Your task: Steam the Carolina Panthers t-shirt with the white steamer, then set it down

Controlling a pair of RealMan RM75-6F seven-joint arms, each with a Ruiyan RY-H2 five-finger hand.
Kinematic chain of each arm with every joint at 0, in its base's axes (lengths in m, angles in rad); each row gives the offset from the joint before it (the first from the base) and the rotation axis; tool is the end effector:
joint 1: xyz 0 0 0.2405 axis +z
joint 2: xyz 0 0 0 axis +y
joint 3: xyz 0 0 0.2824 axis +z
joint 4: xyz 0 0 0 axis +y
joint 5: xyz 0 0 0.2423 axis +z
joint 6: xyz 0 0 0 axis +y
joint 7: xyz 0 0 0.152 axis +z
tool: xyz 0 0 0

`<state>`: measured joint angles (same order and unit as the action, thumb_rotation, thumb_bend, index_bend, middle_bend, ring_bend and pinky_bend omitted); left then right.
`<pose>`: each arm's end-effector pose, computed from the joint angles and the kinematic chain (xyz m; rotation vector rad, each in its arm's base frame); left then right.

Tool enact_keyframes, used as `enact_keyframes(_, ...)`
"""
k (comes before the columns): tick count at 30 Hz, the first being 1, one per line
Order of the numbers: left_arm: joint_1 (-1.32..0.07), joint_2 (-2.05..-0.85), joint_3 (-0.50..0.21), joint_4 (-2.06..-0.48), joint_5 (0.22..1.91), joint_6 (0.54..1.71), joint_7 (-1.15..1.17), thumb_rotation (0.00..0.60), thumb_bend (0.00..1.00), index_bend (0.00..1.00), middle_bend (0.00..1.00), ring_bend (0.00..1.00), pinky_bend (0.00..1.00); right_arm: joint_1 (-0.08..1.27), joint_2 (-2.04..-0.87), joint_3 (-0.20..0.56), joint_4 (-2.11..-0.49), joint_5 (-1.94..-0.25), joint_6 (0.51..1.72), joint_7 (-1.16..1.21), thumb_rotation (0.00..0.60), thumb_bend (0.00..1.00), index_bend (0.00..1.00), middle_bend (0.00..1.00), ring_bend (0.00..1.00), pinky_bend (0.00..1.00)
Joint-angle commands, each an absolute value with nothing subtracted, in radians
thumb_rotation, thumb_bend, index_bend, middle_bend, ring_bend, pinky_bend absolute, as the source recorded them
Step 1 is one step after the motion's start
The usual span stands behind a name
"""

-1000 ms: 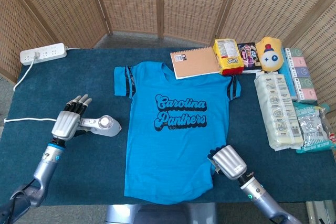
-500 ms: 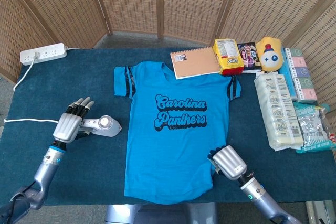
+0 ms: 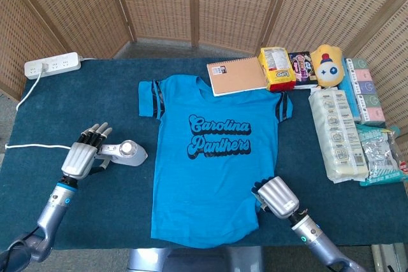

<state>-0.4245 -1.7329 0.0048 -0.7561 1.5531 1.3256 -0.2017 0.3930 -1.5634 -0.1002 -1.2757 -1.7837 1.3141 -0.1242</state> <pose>-0.3499 0.3189 -0.0260 -1.7033 -0.7663 -0.9759 -0.2667 -0.2353 -0.0478 2.0410 -0.6616 1.0469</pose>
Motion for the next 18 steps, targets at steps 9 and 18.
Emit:
enact_keyframes(9,-0.372,-1.620,0.024,-0.939,1.574,1.400,-0.164,0.363,0.42,0.00,0.00,0.00,0.13,0.391,-1.563,-0.101,-1.274,-1.787,1.321,-0.120,0.600,0.45,0.74,0.65,0.71,0.75)
enact_keyframes(18,-0.326,-1.486,0.031,-1.170,1.584,1.461,-0.093,0.365,0.42,0.00,0.00,0.00,0.13,0.390,-1.554,-0.105,-1.280,-1.790,1.321,-0.123,0.600,0.45,0.74,0.65,0.71,0.74)
